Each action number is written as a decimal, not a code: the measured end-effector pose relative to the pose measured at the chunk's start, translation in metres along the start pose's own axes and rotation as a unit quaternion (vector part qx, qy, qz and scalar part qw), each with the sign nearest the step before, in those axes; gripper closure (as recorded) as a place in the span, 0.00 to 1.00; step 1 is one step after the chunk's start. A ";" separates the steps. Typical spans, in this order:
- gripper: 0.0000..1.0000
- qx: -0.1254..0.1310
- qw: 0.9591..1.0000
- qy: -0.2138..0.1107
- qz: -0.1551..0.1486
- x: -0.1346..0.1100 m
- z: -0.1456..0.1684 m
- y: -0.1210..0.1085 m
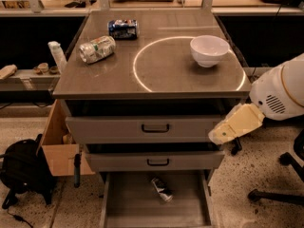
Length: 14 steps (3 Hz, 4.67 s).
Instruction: Pick redbull can from bottom drawer and place on counter
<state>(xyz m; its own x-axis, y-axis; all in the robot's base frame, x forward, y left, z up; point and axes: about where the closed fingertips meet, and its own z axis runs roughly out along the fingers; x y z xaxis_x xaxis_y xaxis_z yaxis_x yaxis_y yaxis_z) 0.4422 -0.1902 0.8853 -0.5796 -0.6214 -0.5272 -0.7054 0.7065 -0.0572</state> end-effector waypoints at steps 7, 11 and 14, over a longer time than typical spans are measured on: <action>0.00 -0.100 0.989 0.065 0.089 0.067 0.123 -0.020; 0.00 -0.078 0.994 0.005 0.078 0.103 0.136 0.014; 0.00 -0.036 0.991 -0.006 0.127 0.132 0.215 0.001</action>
Offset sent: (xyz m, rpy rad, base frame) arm 0.0027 0.0003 -0.0147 0.0155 0.0303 0.0047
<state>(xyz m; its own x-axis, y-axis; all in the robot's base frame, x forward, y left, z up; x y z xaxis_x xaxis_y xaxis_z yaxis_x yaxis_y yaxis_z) 0.4533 -0.1988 0.6335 -0.7370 -0.4229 -0.5273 -0.5658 0.8127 0.1392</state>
